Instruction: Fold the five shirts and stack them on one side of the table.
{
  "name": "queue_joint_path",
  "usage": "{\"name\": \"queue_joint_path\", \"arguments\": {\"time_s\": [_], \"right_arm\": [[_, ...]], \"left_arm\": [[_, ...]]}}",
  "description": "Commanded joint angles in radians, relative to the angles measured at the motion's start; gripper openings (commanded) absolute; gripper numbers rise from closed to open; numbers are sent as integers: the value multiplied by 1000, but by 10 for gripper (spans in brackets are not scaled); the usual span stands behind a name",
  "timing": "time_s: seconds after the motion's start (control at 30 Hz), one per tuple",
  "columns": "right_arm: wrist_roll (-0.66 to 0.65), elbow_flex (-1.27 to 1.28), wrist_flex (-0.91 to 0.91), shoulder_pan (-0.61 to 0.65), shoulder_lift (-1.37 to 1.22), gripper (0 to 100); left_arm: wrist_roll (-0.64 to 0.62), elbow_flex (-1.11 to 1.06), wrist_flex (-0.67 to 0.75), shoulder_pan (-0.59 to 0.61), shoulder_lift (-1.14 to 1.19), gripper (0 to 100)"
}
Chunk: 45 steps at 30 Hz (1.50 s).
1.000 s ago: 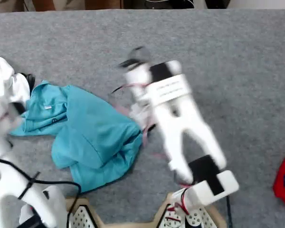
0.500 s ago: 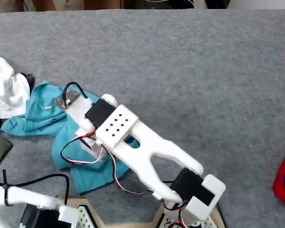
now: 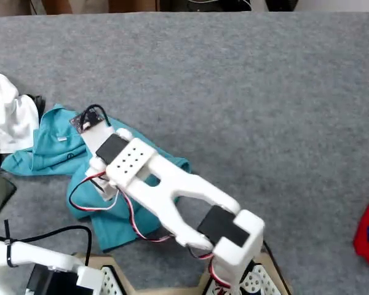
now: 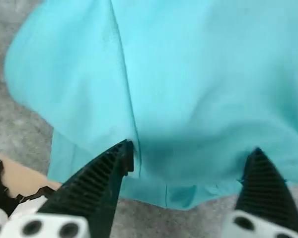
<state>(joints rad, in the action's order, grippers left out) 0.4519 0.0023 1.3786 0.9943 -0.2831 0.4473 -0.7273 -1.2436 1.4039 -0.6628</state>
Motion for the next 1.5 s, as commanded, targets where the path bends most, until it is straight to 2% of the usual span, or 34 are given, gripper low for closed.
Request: {"name": "queue_joint_path", "arguments": {"time_s": [0.0,0.1,0.17,0.37,0.67,0.83,1.0,1.23,1.33,1.47], "right_arm": [[12,-87,-15,2,-27,165],[9,-130,-11,-19,-56,0],[9,-142,-8,-45,-58,27],[9,-194,64,-160,-28,5],[-20,-369,258,-423,70,5],[-155,-381,287,-622,71,5],[-325,-384,229,-817,15,5],[-669,-392,21,-937,-136,10],[-709,-392,14,-937,-153,94],[-717,-400,17,-941,-124,324]], "left_arm": [[5,5,18,9,-25,307],[6,6,18,9,-27,307],[8,8,18,11,-27,307],[8,12,18,15,-27,307],[8,12,14,9,-27,307],[8,12,14,9,-27,307],[8,11,14,-9,-27,307],[9,5,9,-95,-28,307],[9,12,-23,-138,-28,307],[9,14,-104,-247,-28,307]]}}
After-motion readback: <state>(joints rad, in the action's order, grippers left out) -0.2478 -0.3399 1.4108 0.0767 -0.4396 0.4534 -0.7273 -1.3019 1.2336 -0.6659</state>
